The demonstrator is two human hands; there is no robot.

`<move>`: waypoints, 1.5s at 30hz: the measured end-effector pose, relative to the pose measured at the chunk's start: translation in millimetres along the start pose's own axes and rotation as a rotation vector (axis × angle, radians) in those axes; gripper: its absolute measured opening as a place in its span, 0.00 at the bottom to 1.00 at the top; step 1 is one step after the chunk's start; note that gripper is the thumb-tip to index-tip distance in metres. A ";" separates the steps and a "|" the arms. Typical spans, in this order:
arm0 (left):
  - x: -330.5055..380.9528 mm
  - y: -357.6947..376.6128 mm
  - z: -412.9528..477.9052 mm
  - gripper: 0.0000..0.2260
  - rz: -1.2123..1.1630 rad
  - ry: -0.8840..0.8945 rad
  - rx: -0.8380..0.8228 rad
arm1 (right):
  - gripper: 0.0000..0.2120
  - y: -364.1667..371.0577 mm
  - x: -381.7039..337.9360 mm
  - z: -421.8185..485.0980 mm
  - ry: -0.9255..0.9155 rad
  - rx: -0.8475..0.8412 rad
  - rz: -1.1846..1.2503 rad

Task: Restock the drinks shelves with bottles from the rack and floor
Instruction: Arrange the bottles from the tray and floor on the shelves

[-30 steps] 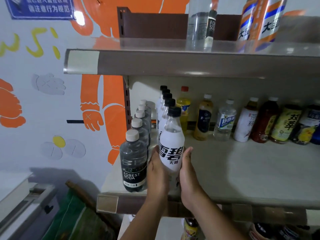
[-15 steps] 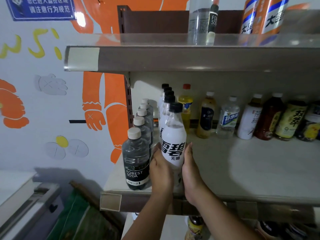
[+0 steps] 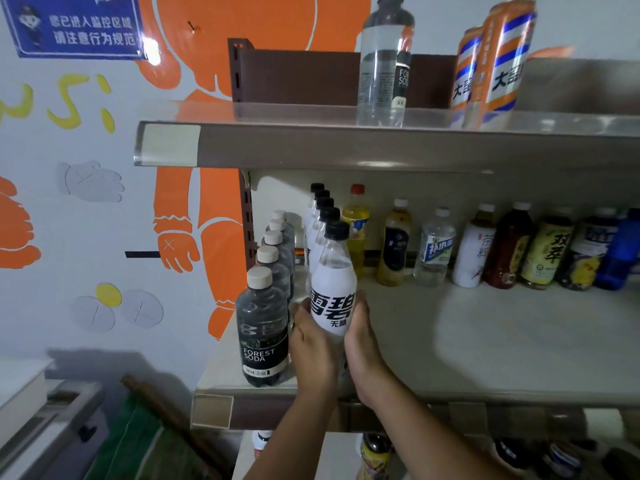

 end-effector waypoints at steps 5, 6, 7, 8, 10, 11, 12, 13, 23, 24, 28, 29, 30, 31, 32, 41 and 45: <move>2.2 2.4 -5.1 0.21 -0.046 -0.063 -0.008 | 0.23 -11.1 -17.7 -6.2 -0.053 0.166 -0.181; 1.8 2.7 -6.9 0.20 -0.068 -0.077 -0.017 | 0.24 -13.3 -19.8 -9.0 -0.054 0.175 -0.241; 3.0 2.5 -9.7 0.21 -0.072 -0.079 -0.026 | 0.26 -14.7 -23.4 -12.9 -0.066 0.170 -0.294; 4.7 1.3 -13.0 0.21 -0.056 -0.075 -0.026 | 0.28 -15.9 -27.7 -17.7 -0.086 0.155 -0.345; 7.4 -2.6 -20.6 0.22 -0.028 -0.049 -0.012 | 0.31 -21.8 -36.6 -30.7 -0.132 0.131 -0.449; 10.7 -5.0 -27.1 0.22 -0.037 -0.032 -0.006 | 0.31 -27.7 -40.7 -38.4 -0.152 0.133 -0.496; 14.1 -7.7 -35.0 0.21 -0.053 -0.014 0.007 | 0.32 -34.3 -44.0 -47.3 -0.165 0.132 -0.544; 17.2 -10.9 -43.3 0.20 -0.062 0.005 0.029 | 0.33 -40.1 -47.7 -57.3 -0.180 0.120 -0.602; 31.0 49.5 -187.4 0.10 0.395 0.303 -0.262 | 0.23 -154.3 -97.2 -205.4 -0.300 0.271 -1.364; 31.0 64.4 -207.8 0.09 0.480 0.378 -0.322 | 0.23 -172.7 -102.4 -225.3 -0.316 0.296 -1.481; 22.7 134.7 -294.5 0.11 0.686 0.585 -0.552 | 0.19 -263.1 -119.9 -309.6 -0.209 0.452 -1.634; 16.1 153.5 -317.7 0.12 0.756 0.613 -0.610 | 0.19 -287.2 -122.4 -331.3 -0.157 0.494 -1.641; 8.3 172.4 -343.1 0.13 0.822 0.646 -0.674 | 0.19 -311.4 -123.7 -354.6 -0.099 0.529 -1.655; 0.2 190.4 -370.7 0.13 0.867 0.681 -0.745 | 0.19 -335.8 -124.5 -380.0 -0.037 0.566 -1.668; -7.7 206.7 -399.8 0.13 0.889 0.715 -0.821 | 0.19 -360.2 -124.9 -407.2 0.030 0.619 -1.679; -73.9 296.2 -581.3 0.12 0.847 0.785 -1.339 | 0.19 -509.2 -102.8 -591.4 0.554 1.022 -1.569; -117.9 327.5 -633.6 0.13 0.828 0.769 -1.589 | 0.19 -539.8 -87.4 -634.2 0.685 1.201 -1.437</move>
Point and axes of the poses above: each hand's wrist, its own z-axis towards the middle knuckle, its own y-axis out of the palm, x = y × z, the point moved 8 cm from there along z, towards the middle knuckle, and after that the axes turned 5 degrees about z, right-handed, at the moved point
